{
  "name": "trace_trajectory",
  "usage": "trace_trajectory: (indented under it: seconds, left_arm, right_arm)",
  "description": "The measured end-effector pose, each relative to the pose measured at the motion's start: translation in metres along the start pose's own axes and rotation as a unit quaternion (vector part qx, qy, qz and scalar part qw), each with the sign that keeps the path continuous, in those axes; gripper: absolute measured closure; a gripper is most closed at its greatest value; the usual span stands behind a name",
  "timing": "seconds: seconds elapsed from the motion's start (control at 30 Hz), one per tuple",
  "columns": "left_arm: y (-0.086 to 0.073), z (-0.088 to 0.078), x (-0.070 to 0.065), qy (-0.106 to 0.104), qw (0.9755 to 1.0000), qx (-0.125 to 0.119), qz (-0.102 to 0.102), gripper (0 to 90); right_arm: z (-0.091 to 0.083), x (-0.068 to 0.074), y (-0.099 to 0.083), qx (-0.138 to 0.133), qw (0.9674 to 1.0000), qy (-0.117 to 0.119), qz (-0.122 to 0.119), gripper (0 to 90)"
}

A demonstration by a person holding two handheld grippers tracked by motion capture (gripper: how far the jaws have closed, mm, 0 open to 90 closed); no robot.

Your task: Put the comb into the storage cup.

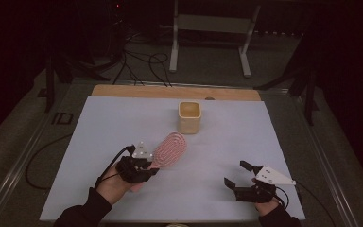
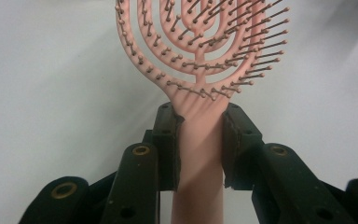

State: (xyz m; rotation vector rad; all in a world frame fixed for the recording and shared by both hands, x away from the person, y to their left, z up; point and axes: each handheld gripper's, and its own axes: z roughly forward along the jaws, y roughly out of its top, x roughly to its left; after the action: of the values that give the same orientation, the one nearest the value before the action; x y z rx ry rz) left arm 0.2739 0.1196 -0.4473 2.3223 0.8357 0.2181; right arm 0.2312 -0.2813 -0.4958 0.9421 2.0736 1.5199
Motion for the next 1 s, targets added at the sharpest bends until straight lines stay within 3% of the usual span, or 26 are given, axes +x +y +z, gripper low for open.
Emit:
trace_trajectory:
  seconds: [0.03, 0.23, 0.4, 0.53, 0.67, 0.8, 1.0]
  left_arm:
    - [-0.004, -0.001, -0.001, 0.002, 0.9999, -0.013, 0.003, 71.4]
    - [-0.012, -0.002, -0.001, 0.014, 0.9992, -0.038, -0.003, 71.4]
    - [-0.017, -0.001, -0.001, 0.014, 0.9989, -0.045, -0.004, 71.4]
    - [-0.024, -0.001, -0.001, 0.016, 0.9975, -0.067, -0.018, 71.4]
    - [-0.026, -0.003, -0.004, 0.021, 0.9971, -0.072, -0.015, 71.4]
    - [-0.026, -0.005, -0.008, 0.03, 0.9955, -0.089, -0.015, 71.3]
    - [-0.03, -0.009, -0.006, 0.041, 0.9925, -0.109, -0.036, 71.3]
  right_arm:
    - [0.0, 0.0, 0.0, 0.0, 1.0, 0.0, -0.001, 9.5]
    - [0.0, 0.0, 0.001, 0.0, 1.0, -0.003, -0.001, 9.5]
    - [-0.001, 0.001, 0.002, -0.002, 1.0, -0.003, 0.0, 9.5]
    - [-0.001, 0.002, 0.003, -0.003, 1.0, 0.002, 0.007, 9.5]
    - [0.0, 0.002, 0.004, -0.003, 1.0, 0.004, 0.003, 9.5]
    - [0.0, 0.004, 0.005, -0.001, 1.0, 0.004, 0.003, 9.5]
    - [0.001, 0.004, 0.008, 0.006, 1.0, -0.006, 0.002, 9.5]
